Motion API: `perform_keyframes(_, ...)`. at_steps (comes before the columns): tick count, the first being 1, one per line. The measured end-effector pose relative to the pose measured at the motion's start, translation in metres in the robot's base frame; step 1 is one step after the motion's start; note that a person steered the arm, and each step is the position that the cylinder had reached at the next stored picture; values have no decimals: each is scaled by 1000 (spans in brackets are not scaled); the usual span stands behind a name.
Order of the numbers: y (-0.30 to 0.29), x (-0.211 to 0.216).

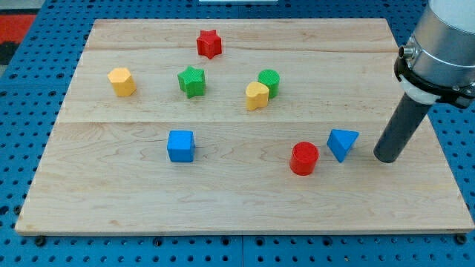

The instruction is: Slide blue triangle up a bit

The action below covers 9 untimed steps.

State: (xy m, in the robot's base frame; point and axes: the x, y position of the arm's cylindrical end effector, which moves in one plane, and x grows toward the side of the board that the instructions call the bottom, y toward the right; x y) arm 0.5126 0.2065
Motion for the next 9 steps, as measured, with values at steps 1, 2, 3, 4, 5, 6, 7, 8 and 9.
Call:
perform_keyframes(1,-52,17)
perform_keyframes(2,-81,23)
perform_keyframes(3,-81,23)
perform_keyframes(4,-49,6)
perform_keyframes(5,-37,-5)
perform_keyframes(6,-37,-6)
perform_keyframes(7,-37,-30)
perform_keyframes(8,-37,-50)
perform_keyframes(9,-37,-50)
